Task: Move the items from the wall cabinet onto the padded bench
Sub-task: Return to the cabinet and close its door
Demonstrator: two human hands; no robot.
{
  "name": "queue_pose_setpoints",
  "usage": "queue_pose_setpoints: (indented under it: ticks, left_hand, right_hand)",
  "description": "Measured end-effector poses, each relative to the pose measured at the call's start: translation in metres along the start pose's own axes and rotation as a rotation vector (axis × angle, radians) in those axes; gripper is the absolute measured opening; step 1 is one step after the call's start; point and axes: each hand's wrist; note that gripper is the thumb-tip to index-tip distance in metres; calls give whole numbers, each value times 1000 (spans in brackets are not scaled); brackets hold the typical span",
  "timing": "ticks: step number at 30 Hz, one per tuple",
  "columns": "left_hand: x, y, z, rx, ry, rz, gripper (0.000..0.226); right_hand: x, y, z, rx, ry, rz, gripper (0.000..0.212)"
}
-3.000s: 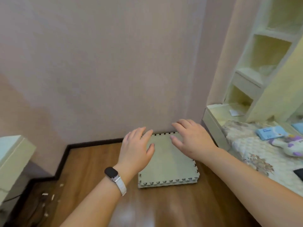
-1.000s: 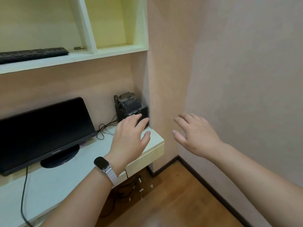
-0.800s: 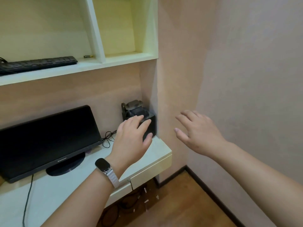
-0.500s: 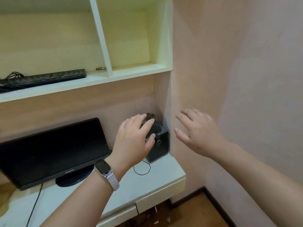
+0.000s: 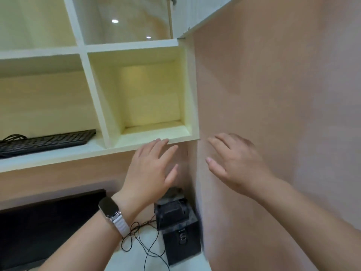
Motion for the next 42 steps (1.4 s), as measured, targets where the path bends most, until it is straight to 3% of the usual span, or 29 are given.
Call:
queue_pose_setpoints:
  ticks: [4, 8, 15, 20, 24, 31, 35, 39, 42]
  left_hand:
    - [20, -8, 41, -93, -35, 55, 43]
    - [42, -14, 81, -189, -81, 86, 41]
    - [89, 0, 136, -375, -152, 176, 44]
    - [141, 16, 159, -450, -231, 263, 50]
    - [176, 17, 159, -358, -283, 363, 55]
    - [197, 12, 159, -324, -347, 408, 57]
    - [199, 10, 158, -347, -346, 379, 59]
    - [201, 7, 158, -402, -337, 312, 56]
    - [201, 3, 158, -448, -339, 265, 53]
  right_hand:
    - [-20, -9, 34, -92, -16, 109, 55]
    - [-30, -12, 77, -130, -112, 253, 71]
    - [-15, -12, 147, -367, -352, 778, 82]
    - [5, -2, 186, -576, -218, 1007, 60]
    - [12, -8, 202, -633, -132, 1095, 61]
    - [24, -26, 218, -730, -2, 998, 69]
    - [32, -42, 226, -698, 16, 800, 81]
    - [46, -54, 234, -747, 195, 567, 72]
    - [56, -63, 243, -751, 232, 470, 70]
Point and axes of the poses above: each hand's wrist, its own z-axis towards the middle knuckle, its own y-axis out of the back of the hand, x = y × z, and after that the axes turned 15 degrees about -x, right-handed
